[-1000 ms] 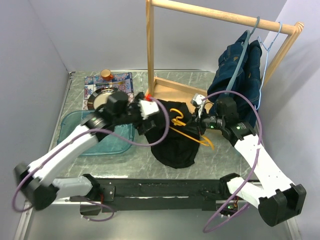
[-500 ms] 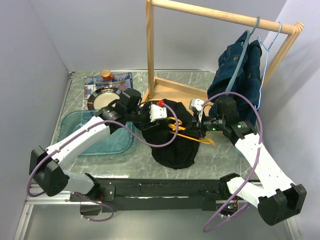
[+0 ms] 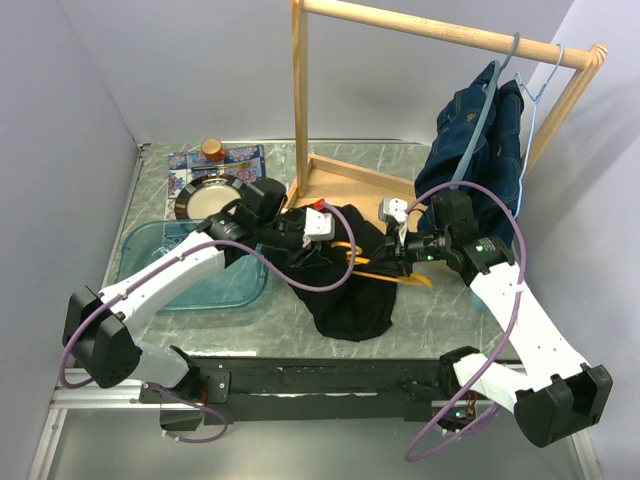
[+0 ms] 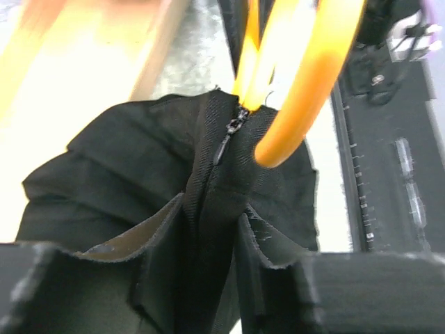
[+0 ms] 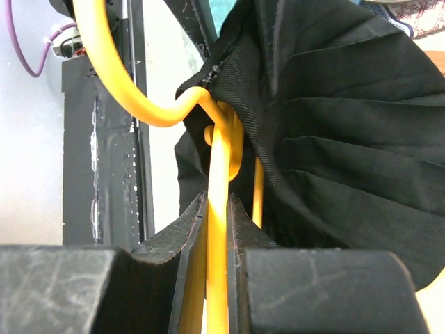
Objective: Place the skirt on the hanger
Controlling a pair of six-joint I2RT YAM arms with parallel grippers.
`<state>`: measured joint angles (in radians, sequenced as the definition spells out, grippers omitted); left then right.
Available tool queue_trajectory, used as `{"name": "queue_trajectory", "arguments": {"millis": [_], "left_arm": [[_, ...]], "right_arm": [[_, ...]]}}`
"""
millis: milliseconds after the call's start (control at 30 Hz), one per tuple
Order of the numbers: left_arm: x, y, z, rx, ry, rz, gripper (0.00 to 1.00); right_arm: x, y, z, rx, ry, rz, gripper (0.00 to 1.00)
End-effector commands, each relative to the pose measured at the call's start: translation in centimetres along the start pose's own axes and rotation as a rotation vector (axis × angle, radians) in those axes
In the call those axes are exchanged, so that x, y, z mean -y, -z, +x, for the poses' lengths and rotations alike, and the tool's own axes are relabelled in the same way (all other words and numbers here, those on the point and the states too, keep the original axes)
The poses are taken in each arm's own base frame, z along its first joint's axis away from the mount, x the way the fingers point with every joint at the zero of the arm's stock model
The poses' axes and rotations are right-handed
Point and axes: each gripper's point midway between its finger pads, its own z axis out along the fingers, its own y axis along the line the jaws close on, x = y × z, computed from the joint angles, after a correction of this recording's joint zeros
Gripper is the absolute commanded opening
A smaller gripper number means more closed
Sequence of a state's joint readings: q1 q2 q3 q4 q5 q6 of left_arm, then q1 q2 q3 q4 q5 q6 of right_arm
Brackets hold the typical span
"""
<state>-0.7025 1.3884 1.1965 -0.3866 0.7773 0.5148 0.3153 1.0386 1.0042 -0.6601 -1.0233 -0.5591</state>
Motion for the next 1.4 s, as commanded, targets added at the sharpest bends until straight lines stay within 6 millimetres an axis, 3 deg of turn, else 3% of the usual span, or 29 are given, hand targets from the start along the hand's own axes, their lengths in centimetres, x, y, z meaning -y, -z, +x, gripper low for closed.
{"name": "queue_trajectory", "arguments": {"millis": [0, 167, 367, 400, 433, 500, 533, 567, 633, 667, 767, 800, 833, 867, 933, 967, 1033, 1067, 1167, 1200, 1267, 1300, 1367], "left_arm": [[1.7, -0.1, -3.0, 0.117, -0.014, 0.077, 0.25], [2.4, -0.2, -1.0, 0.052, 0.058, 0.092, 0.01], [3.4, 0.9, -0.7, 0.068, 0.166, 0.032, 0.01], [3.4, 1.2, -0.9, 0.072, 0.188, 0.014, 0.01], [3.3, 1.9, -1.3, 0.077, 0.200, -0.026, 0.01], [3.8, 2.4, -1.1, 0.081, 0.276, -0.057, 0.01], [4.3, 3.3, -2.0, 0.109, 0.306, -0.074, 0.01], [4.6, 3.5, -1.2, 0.103, 0.339, -0.093, 0.01], [5.4, 4.5, -1.7, 0.134, 0.404, -0.117, 0.01], [5.6, 4.6, -0.8, 0.117, 0.442, -0.140, 0.01], [6.6, 5.4, 0.3, 0.119, 0.541, -0.183, 0.01], [6.8, 6.2, -0.3, 0.156, 0.535, -0.211, 0.01], [6.9, 6.5, -0.4, 0.175, 0.588, -0.230, 0.01], [7.1, 6.7, 0.0, 0.180, 0.617, -0.250, 0.01], [6.8, 8.2, -1.0, 0.254, 0.657, -0.327, 0.01], [6.8, 8.4, -0.7, 0.271, 0.679, -0.349, 0.01], [6.8, 9.9, -2.1, 0.365, 0.693, -0.385, 0.01], [6.9, 10.0, -1.8, 0.380, 0.706, -0.395, 0.01], [6.9, 11.3, -2.9, 0.465, 0.717, -0.429, 0.01], [6.8, 11.7, -3.3, 0.484, 0.715, -0.436, 0.01], [6.7, 12.0, -3.8, 0.505, 0.719, -0.444, 0.01], [6.6, 12.0, -4.0, 0.506, 0.721, -0.444, 0.01], [6.4, 12.2, -4.4, 0.515, 0.716, -0.447, 0.01]], "right_arm": [[-0.9, 0.5, -3.9, 0.096, 0.096, -0.057, 0.00], [-1.5, 1.0, -4.9, 0.104, 0.103, -0.073, 0.00], [-2.2, 1.0, -5.3, 0.108, 0.073, -0.113, 0.00], [-2.2, 1.1, -5.5, 0.107, 0.062, -0.109, 0.06], [-2.0, 1.2, -5.4, 0.092, 0.043, -0.093, 0.28], [-2.2, 2.0, -6.3, 0.080, 0.063, -0.068, 0.47], [-2.6, 2.5, -5.9, 0.051, 0.042, -0.055, 0.63], [-3.0, 3.0, -6.3, 0.047, 0.054, -0.048, 0.68], [-3.6, 4.3, -7.3, 0.046, 0.068, -0.014, 0.76], [-3.8, 5.2, -7.9, 0.055, 0.084, 0.032, 0.78], [-3.9, 7.4, -8.9, 0.087, 0.102, 0.173, 0.96], [-4.0, 7.6, -8.5, 0.089, 0.097, 0.192, 0.99], [-4.9, 8.0, -8.3, 0.099, 0.125, 0.205, 1.00], [-5.0, 7.6, -6.9, 0.083, 0.109, 0.189, 1.00], [-6.2, 7.0, -5.4, 0.090, 0.093, 0.141, 1.00], [-6.4, 6.0, -3.0, 0.067, 0.049, 0.097, 1.00], [-7.8, 5.0, -1.2, 0.084, 0.027, 0.004, 1.00], [-8.0, 4.1, 0.7, 0.069, -0.027, -0.034, 1.00], [-6.9, 2.3, 2.4, 0.027, -0.144, -0.029, 0.93], [-5.3, 1.7, 1.5, 0.058, -0.138, 0.024, 0.90], [-2.8, 0.9, 2.5, 0.040, -0.301, 0.144, 0.84], [-1.6, 0.5, 1.9, 0.066, -0.312, 0.181, 0.83], [-0.1, -0.5, 2.7, 0.052, -0.441, 0.238, 0.95]]}}
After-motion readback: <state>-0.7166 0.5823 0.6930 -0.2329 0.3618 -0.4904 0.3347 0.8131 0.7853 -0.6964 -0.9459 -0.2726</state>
